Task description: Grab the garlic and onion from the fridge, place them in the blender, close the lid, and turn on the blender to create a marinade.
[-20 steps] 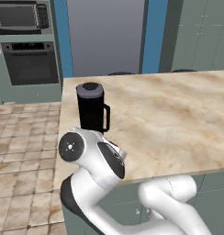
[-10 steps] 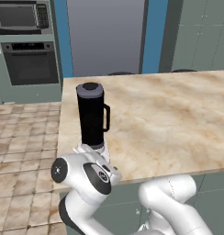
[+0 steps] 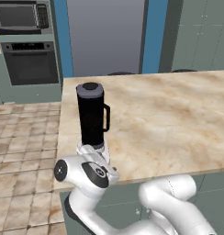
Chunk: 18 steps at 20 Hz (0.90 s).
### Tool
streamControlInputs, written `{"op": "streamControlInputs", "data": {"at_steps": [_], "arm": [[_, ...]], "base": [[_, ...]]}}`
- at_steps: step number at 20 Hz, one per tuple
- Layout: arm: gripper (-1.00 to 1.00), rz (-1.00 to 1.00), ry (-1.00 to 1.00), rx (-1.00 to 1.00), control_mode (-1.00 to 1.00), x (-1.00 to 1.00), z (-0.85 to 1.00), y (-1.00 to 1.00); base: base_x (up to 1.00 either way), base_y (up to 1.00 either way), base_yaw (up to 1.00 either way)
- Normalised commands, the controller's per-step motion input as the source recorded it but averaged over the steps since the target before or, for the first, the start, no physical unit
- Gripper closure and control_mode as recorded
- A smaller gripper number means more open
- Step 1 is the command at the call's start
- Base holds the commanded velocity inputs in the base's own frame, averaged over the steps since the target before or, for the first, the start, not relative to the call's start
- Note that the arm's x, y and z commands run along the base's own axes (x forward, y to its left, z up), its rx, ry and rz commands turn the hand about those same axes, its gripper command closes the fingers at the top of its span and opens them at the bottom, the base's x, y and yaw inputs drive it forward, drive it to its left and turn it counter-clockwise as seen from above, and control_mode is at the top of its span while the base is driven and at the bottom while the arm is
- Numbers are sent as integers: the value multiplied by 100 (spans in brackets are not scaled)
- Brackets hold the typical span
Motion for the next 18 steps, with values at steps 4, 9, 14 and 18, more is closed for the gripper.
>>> {"op": "streamControlInputs", "data": {"at_steps": [4,9,14,18], "arm": [[-100,-4,0,0,-100,30,-29,0],[-100,-3,-1,0,-100,34,-22,9],[-100,0,-2,0,-100,34,-29,23],[-100,0,-4,0,-100,32,-23,13]], "base": [[0,0,0],[0,0,0],[0,0,0],[0,0,0]]}}
